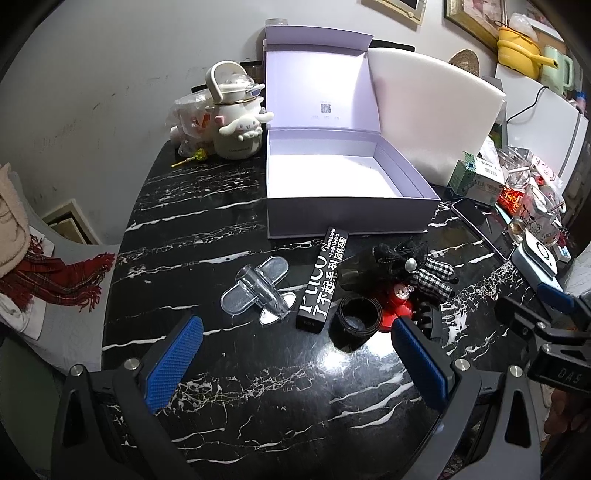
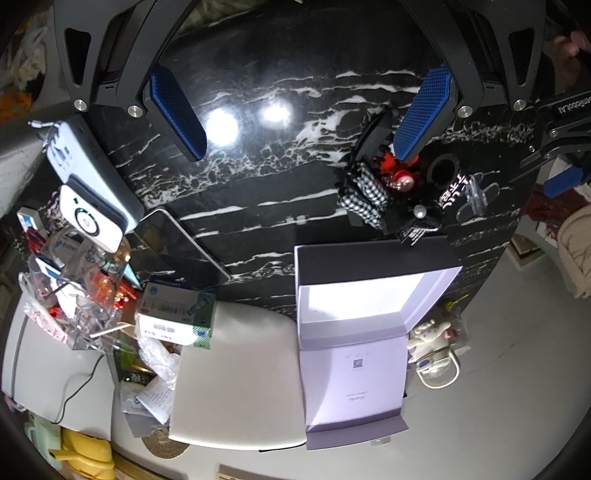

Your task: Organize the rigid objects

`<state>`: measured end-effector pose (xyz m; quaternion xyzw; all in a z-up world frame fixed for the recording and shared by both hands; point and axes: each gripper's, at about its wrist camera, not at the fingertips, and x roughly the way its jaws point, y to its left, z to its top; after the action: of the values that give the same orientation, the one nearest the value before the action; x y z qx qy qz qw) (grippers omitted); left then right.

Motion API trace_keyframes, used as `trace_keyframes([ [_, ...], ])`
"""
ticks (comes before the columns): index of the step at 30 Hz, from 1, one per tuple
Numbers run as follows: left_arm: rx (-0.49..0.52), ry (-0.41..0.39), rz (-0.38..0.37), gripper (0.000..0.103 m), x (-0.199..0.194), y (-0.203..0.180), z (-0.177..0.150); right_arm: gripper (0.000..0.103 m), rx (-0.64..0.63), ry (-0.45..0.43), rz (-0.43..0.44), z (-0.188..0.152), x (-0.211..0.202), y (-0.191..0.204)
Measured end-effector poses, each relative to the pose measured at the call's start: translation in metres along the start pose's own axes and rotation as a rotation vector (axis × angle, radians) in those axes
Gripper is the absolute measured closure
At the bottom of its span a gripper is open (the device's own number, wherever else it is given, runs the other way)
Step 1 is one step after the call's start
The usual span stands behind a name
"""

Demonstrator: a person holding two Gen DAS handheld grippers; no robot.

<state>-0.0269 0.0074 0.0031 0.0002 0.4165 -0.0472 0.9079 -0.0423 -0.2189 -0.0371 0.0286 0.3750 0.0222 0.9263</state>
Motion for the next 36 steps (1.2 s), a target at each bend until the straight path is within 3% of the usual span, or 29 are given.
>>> trace_keyframes([
  [6,-0.039,0.018,-0.025,0.000,0.007,0.009,0.000,0.000,0.005,0.027,0.045,-0.002,0.011,0.001],
  [15,-0.068,0.070,0.011,0.000,0.030,0.024,0.003,0.000,-0.020,0.105,0.091,-0.002,0.043,0.010],
  [19,-0.087,0.057,0.041,0.000,0.036,0.035,0.007,0.003,-0.041,0.148,0.095,-0.004,0.060,0.014],
  [22,-0.075,0.058,0.058,0.000,0.042,0.040,0.008,0.003,-0.037,0.161,0.121,-0.004,0.066,0.014],
  [28,-0.092,0.083,-0.014,0.000,0.058,0.049,0.005,0.005,-0.053,0.192,0.145,-0.004,0.080,0.017],
  [36,-0.107,0.120,0.024,0.000,0.079,0.057,0.009,0.009,-0.083,0.182,0.173,-0.003,0.085,0.022],
])
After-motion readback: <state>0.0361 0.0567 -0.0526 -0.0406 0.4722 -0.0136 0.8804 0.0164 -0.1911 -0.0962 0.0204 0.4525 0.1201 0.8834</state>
